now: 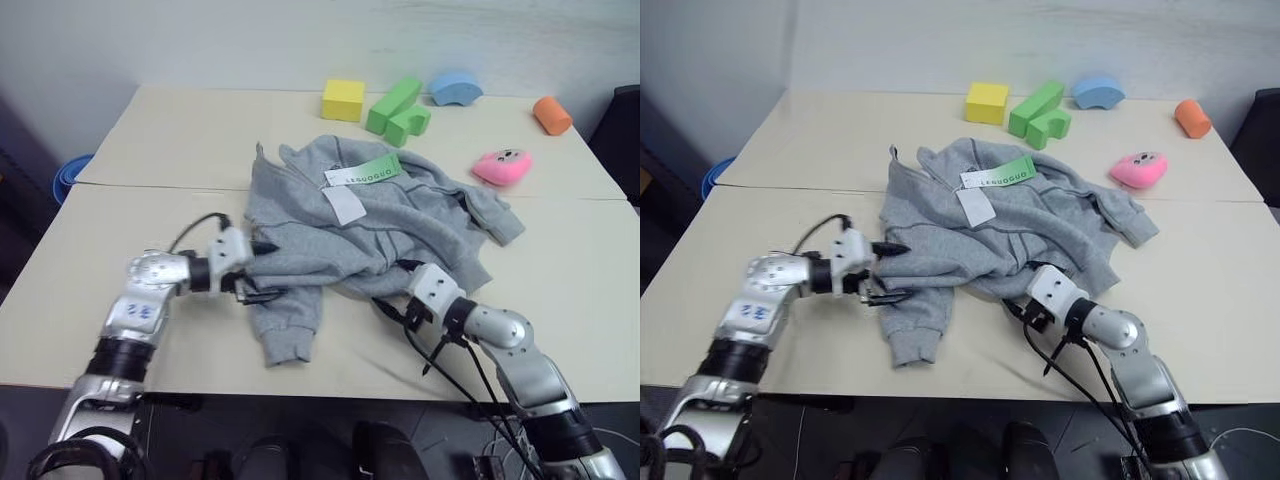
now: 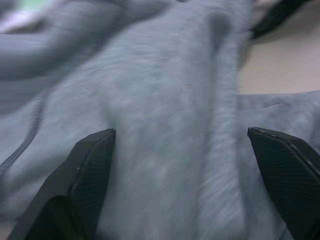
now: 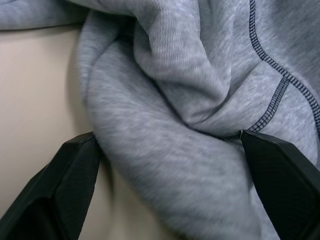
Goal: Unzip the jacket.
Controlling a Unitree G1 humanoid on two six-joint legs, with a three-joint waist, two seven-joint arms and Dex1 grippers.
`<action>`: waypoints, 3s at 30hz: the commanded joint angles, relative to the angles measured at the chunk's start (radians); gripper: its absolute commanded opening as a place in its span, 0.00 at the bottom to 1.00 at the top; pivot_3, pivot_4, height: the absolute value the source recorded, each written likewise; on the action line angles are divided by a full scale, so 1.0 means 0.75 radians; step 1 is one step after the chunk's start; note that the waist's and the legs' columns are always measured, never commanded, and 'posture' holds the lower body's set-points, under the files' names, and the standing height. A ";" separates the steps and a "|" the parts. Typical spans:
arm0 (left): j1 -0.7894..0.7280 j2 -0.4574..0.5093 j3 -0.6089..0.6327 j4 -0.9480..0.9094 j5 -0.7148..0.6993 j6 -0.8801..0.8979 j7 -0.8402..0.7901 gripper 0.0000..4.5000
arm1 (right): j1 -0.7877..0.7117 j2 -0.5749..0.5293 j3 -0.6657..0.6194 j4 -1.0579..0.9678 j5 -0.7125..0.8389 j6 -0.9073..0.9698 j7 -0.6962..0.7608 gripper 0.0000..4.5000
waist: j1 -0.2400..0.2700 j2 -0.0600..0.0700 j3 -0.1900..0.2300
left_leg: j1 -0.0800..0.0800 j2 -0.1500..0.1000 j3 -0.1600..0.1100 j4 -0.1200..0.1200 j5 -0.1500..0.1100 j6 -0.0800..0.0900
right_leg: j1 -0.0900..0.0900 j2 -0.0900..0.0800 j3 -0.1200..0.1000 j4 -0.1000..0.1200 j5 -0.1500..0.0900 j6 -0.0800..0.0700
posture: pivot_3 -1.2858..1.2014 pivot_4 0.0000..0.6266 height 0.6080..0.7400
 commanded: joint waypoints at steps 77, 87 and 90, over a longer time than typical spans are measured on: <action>0.048 0.016 -0.075 -0.227 -0.102 0.093 -0.099 0.90 | -0.257 -0.050 0.028 -0.180 0.950 1.018 0.121 1.00 | 0.022 0.004 0.003 | -0.005 0.000 -0.001 0.009 -0.007 0.006 | 0.001 0.001 0.000 -0.006 0.002 0.004 | 0.52 0.24 1.00; 0.124 0.079 -0.080 -0.159 -0.065 0.071 -0.163 0.90 | -0.364 0.072 0.054 -0.140 0.999 1.186 0.130 0.92 | 0.002 0.004 0.003 | -0.005 0.001 -0.002 0.009 -0.007 0.006 | 0.000 -0.001 0.000 -0.003 0.002 0.004 | 0.52 0.24 1.00; 0.119 0.057 -0.078 -0.136 -0.053 0.075 -0.133 0.90 | -0.385 0.083 0.104 -0.106 0.959 1.188 0.142 0.73 | 0.001 0.004 0.003 | -0.005 0.001 -0.002 0.009 -0.007 0.006 | 0.000 -0.001 0.000 -0.003 0.002 0.004 | 0.52 0.24 1.00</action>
